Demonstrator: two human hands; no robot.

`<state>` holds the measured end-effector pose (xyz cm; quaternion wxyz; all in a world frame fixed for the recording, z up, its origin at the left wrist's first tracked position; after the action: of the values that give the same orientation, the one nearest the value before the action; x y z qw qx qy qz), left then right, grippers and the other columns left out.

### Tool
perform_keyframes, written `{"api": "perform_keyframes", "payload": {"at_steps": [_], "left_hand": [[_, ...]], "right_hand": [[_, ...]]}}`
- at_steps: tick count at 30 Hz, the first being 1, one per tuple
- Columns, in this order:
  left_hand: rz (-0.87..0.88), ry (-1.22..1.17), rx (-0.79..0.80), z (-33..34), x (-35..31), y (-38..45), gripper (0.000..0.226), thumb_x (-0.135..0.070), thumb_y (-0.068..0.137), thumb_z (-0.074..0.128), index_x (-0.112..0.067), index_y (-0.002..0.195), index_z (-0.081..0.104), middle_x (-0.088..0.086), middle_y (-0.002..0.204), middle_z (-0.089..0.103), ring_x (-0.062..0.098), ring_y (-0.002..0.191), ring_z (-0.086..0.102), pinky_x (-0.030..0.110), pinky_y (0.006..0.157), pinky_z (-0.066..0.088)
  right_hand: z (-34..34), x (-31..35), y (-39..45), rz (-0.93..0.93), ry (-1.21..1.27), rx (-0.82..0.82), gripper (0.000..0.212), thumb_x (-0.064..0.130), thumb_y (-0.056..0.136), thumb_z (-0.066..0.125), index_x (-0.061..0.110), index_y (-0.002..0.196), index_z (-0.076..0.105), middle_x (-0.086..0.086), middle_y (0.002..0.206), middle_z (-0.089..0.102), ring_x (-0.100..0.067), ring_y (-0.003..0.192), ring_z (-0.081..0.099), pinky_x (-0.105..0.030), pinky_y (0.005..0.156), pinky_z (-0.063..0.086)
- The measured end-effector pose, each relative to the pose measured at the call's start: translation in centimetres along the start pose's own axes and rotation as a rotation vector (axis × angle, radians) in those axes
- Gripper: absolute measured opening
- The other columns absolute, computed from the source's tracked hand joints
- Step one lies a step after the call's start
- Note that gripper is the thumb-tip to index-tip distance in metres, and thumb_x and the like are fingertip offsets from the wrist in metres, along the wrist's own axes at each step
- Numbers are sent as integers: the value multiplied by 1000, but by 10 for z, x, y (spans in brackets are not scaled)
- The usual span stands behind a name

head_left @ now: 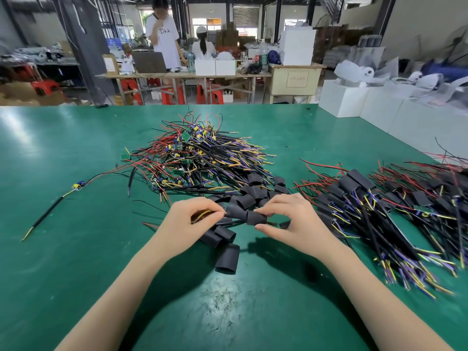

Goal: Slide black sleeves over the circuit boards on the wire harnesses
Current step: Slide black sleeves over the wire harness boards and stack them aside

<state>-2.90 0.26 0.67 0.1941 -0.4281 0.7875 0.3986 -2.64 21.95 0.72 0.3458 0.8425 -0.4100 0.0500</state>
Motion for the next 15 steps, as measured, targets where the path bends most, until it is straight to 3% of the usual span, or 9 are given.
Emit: {"api": "perform_keyframes", "payload": {"at_steps": [2, 4, 7, 9, 15], "left_hand": [[23, -14, 44, 13, -7, -2, 16, -16, 86, 73, -18, 102, 73, -14, 90, 68, 3, 81, 62, 19, 76, 46], [2, -54, 139, 25, -11, -3, 46, -30, 84, 74, -24, 127, 59, -13, 100, 64, 3, 85, 59, 15, 77, 43], [-13, -66, 259, 30, -10, -4, 69, -45, 82, 66, -24, 143, 41, -14, 119, 59, 6, 108, 55, 12, 90, 39], [-14, -9, 261, 22, -1, -3, 65, -40, 80, 72, -23, 138, 47, -12, 119, 59, 4, 109, 54, 10, 91, 37], [-94, 98, 233, 9, 22, -4, 27, -18, 75, 84, -21, 100, 73, -8, 87, 67, 3, 76, 56, 10, 70, 39]], "right_hand": [[2, 4, 0, -38, -50, 9, 25, 36, 78, 77, 20, 97, 74, 11, 89, 68, -9, 87, 62, -38, 82, 41], [4, 7, 0, -56, -31, 12, 24, 35, 78, 77, 20, 96, 74, 11, 89, 67, -9, 86, 62, -36, 82, 40], [4, 5, -1, -58, -47, 31, 22, 32, 76, 78, 19, 94, 73, 9, 87, 67, -10, 83, 61, -37, 79, 42], [2, 1, -2, -30, -60, 43, 19, 31, 76, 77, 21, 92, 73, 9, 85, 66, -10, 81, 60, -38, 78, 42], [4, 0, -3, -6, -86, 45, 17, 31, 77, 77, 21, 90, 73, 10, 83, 65, -10, 81, 59, -33, 75, 39]]}}
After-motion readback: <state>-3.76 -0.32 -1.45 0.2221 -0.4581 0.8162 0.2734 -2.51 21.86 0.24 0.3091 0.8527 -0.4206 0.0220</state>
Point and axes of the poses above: each hand's wrist, its own y-axis towards the middle knuckle, its own z-axis out of the palm, x = y × z, the point moved 5 cm from there along y, towards the middle knuckle
